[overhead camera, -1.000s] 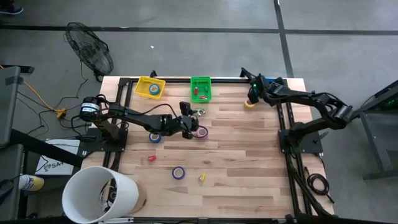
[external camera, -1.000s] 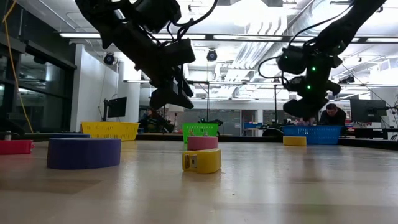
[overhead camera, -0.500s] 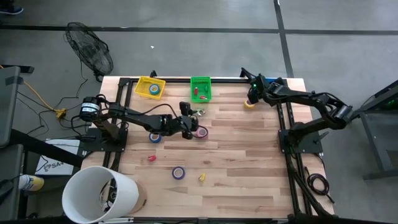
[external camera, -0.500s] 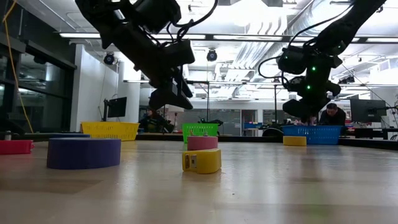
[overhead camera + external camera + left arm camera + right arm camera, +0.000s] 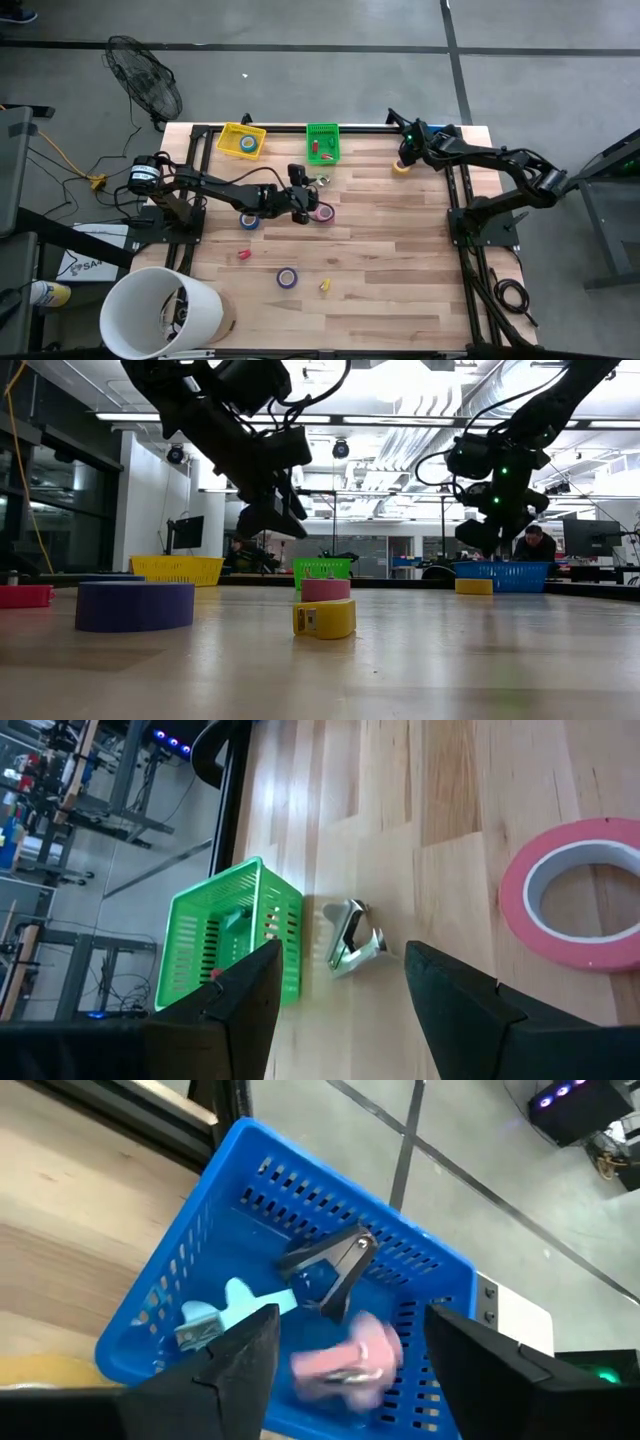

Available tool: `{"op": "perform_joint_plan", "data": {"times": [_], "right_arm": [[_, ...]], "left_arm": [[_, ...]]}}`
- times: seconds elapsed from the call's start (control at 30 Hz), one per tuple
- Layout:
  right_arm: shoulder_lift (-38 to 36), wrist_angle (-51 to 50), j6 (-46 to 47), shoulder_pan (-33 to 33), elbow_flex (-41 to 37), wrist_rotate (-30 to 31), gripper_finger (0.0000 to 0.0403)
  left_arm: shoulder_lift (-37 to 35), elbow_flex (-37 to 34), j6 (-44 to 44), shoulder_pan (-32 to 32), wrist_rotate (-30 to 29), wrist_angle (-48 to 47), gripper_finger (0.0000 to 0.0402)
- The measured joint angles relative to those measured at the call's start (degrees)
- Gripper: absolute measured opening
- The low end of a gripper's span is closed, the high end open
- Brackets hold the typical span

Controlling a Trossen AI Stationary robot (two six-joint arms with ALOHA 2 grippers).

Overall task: Pick and place Stapler, Stapler remover, tape
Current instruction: Put the gray staple remover into the blue basket

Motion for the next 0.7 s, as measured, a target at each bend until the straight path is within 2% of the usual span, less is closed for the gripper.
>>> {"op": "perform_joint_plan", "data": {"times": [0.13, 0.27, 0.4, 0.6, 0.7], "right_arm": [[0.02, 0.26, 0.00, 0.00, -0.01, -0.14, 0.0241], [0.02, 1.15, -0.39, 0.24, -0.02, -4.18, 0.0241], [0.02, 3.92, -3.35, 1.24, -0.02, -12.46, 0.0241], [0.04, 9.42, -11.65, 3.89, 0.00, -26.62, 0.0241], [0.04, 11.48, -12.96, 5.58, 0.00, -32.02, 0.0240]], "left_arm": [[0.00, 0.00, 0.00, 0.00, 0.02, -0.04, 0.0207], [0.01, 0.00, -0.23, 0.00, 0.00, -0.06, 0.0207], [0.02, 0.00, -0.20, 0.22, 0.39, -0.25, 0.0207], [0.02, 0.00, -0.59, 3.17, 11.56, -1.92, 0.0207], [0.02, -0.02, -3.92, 5.21, 13.59, -3.41, 0.0207]]}}
